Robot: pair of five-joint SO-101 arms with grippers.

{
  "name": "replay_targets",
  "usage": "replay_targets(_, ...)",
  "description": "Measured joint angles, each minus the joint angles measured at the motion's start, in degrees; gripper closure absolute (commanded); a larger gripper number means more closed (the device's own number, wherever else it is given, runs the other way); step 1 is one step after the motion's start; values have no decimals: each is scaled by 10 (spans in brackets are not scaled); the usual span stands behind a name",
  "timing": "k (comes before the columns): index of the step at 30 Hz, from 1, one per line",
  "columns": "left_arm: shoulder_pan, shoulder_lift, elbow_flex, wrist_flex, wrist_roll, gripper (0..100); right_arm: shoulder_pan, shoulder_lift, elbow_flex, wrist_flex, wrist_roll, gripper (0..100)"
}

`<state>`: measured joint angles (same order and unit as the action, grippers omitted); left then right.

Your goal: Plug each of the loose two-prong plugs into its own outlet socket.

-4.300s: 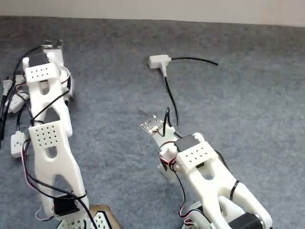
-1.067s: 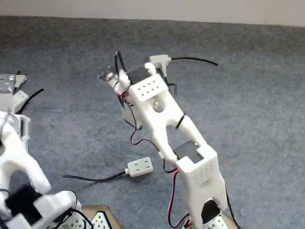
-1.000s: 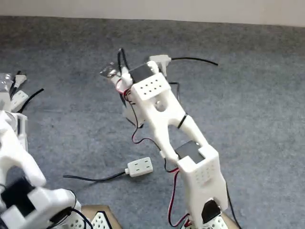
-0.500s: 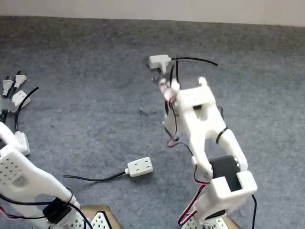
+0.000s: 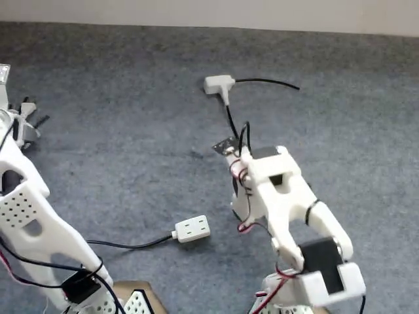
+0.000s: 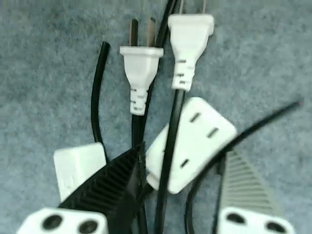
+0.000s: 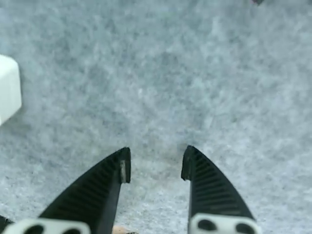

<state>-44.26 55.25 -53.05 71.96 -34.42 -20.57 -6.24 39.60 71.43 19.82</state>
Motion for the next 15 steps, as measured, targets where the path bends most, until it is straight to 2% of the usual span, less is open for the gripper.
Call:
replay_targets(6, 18, 68, -131, 40, 0, 790, 0, -79, 65, -2, 0, 822)
replay_targets(12, 22, 109, -181, 55, -1, 790, -1, -127, 107, -2, 0, 822)
replay_targets(15, 22, 118, -189, 55, -1, 848, -1, -135, 108, -2, 0, 822)
